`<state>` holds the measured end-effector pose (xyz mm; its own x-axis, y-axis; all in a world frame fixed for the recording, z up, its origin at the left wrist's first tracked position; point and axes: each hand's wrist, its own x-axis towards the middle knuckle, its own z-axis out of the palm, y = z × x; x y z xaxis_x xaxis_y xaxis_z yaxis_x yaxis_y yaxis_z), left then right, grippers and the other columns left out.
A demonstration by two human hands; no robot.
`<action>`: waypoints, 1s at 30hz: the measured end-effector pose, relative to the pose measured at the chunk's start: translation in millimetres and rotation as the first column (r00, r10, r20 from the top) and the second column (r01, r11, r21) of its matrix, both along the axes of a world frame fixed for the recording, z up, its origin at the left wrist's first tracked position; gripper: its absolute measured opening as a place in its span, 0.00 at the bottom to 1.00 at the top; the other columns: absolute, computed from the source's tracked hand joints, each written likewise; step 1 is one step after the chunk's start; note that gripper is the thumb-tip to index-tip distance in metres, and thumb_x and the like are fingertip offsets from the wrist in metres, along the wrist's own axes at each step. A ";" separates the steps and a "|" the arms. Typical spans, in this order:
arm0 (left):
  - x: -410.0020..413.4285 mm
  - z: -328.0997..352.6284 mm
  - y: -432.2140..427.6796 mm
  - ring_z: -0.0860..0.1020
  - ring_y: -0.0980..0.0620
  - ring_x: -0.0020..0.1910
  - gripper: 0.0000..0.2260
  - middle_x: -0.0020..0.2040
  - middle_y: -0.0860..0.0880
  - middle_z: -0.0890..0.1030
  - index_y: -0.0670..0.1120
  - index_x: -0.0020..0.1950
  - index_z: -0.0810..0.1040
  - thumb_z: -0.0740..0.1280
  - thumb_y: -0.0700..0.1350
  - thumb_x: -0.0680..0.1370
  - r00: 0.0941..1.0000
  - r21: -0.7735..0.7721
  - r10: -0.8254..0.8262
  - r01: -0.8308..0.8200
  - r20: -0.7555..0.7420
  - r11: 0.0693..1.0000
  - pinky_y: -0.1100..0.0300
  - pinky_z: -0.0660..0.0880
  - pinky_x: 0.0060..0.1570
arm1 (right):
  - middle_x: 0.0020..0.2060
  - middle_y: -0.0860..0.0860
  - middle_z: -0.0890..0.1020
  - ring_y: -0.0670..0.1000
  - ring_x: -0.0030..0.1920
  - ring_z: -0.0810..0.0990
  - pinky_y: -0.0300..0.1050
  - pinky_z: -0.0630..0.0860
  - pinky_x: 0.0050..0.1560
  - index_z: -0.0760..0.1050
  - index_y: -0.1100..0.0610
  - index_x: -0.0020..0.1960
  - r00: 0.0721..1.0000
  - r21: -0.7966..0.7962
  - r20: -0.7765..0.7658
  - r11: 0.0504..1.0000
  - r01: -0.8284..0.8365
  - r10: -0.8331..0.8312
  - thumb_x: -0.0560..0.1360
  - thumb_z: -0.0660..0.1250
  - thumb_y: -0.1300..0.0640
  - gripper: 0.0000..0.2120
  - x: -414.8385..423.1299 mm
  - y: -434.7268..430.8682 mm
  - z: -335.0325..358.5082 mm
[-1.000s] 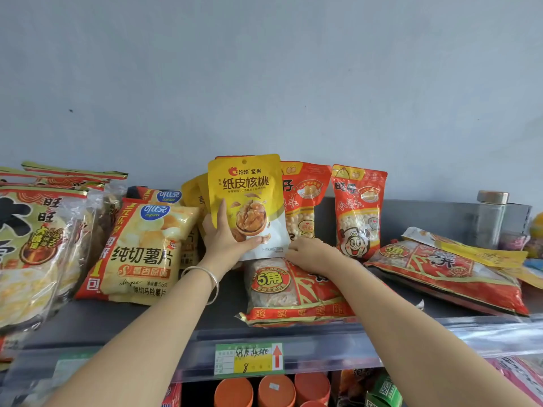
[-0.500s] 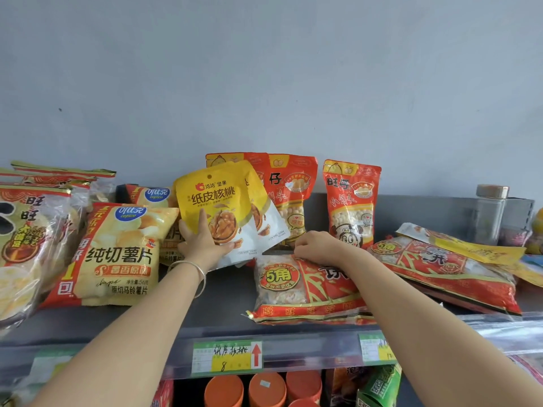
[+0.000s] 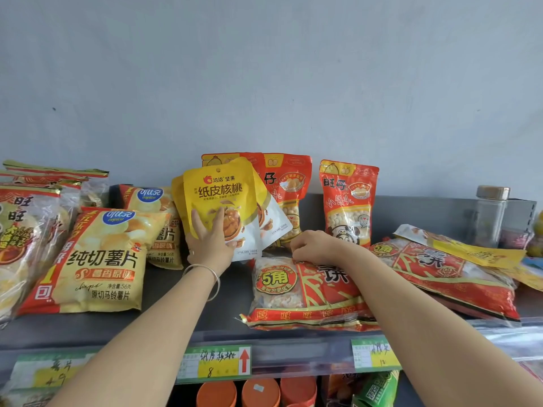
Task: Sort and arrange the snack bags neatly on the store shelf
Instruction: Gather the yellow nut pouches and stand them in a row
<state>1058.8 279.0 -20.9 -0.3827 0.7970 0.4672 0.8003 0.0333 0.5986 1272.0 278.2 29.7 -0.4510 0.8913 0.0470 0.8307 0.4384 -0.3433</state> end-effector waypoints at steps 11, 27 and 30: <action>3.8 5.8 1.5 0.54 0.36 0.71 0.32 0.76 0.47 0.40 0.59 0.74 0.55 0.68 0.48 0.76 0.995 0.072 0.089 -0.091 0.033 0.993 0.36 0.68 0.60 | 0.27 0.48 0.66 0.46 0.30 0.65 0.41 0.64 0.36 0.65 0.55 0.26 0.997 -0.084 -0.004 0.994 -0.071 0.071 0.70 0.59 0.65 0.16 -3.2 -3.2 8.5; -17.2 -4.3 12.7 0.63 0.35 0.68 0.55 0.72 0.38 0.60 0.51 0.76 0.37 0.76 0.56 0.66 0.846 0.075 -0.032 -0.010 0.532 0.997 0.43 0.64 0.65 | 0.58 0.59 0.76 0.55 0.50 0.78 0.45 0.75 0.46 0.64 0.63 0.69 0.975 0.168 -0.118 0.964 0.205 -0.187 0.78 0.62 0.62 0.21 -55.6 47.9 30.2; -30.7 -7.9 19.4 0.64 0.38 0.70 0.55 0.73 0.41 0.63 0.49 0.77 0.39 0.77 0.55 0.66 0.791 0.113 -0.088 0.025 0.605 0.993 0.42 0.63 0.67 | 0.43 0.55 0.74 0.49 0.35 0.70 0.40 0.70 0.34 0.69 0.62 0.57 0.932 0.096 -0.220 0.944 0.316 -0.289 0.78 0.61 0.63 0.08 -64.8 57.1 27.3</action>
<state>1028.1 298.5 -28.7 -0.5686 0.7907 0.2268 0.2685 -0.0822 0.9598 1207.2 335.3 57.0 -0.1302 0.9643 0.2307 0.8504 0.2283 -0.4740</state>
